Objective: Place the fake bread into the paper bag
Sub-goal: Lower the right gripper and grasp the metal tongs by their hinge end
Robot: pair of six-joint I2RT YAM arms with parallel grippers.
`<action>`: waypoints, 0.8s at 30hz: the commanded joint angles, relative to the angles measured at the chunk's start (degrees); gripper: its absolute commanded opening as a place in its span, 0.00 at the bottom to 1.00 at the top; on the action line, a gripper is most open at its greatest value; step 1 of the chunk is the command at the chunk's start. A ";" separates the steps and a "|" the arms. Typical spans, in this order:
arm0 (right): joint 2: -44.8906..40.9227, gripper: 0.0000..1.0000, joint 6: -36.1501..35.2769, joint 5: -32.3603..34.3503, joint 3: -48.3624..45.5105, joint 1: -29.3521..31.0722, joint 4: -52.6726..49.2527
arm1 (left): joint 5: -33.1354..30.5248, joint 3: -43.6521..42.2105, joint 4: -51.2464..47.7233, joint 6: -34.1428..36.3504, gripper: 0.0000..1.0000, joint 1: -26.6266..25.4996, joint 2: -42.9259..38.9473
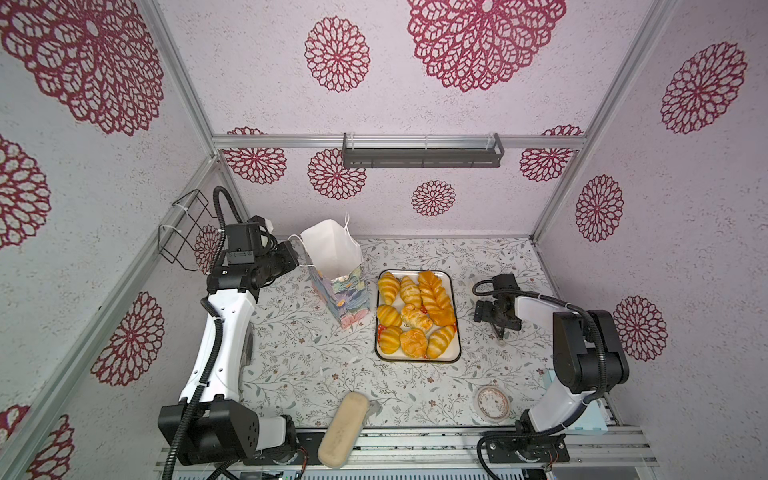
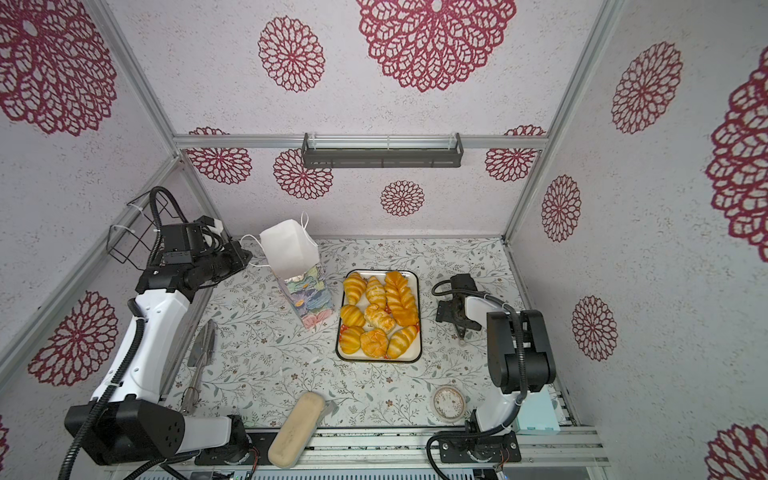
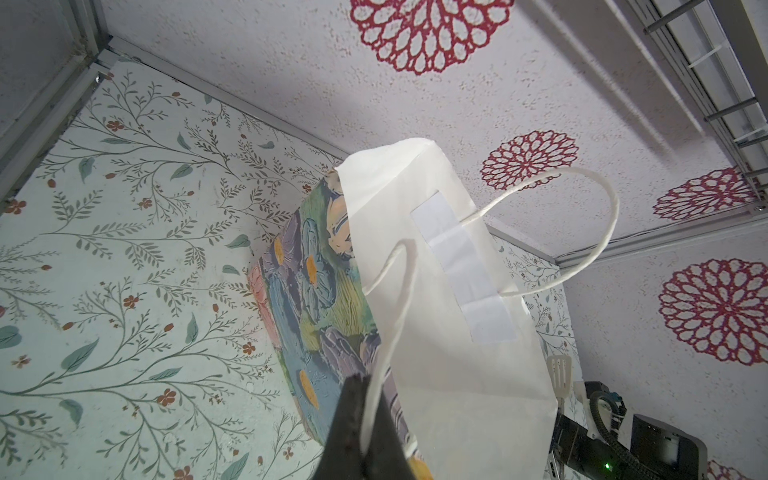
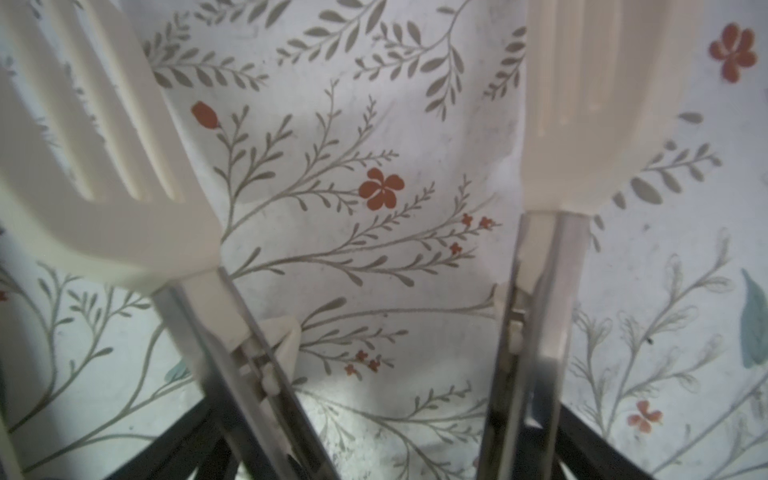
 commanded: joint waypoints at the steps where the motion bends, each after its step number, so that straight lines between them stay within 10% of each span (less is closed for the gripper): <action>1: 0.09 0.95 -0.93 1.26 0.97 0.15 -1.39 | 0.57 0.29 -0.74 0.48 0.00 0.32 -0.14; 24: -1.24 0.78 -0.76 1.52 -0.90 -0.47 0.14 | 0.28 0.37 -0.89 0.23 0.00 0.32 -0.26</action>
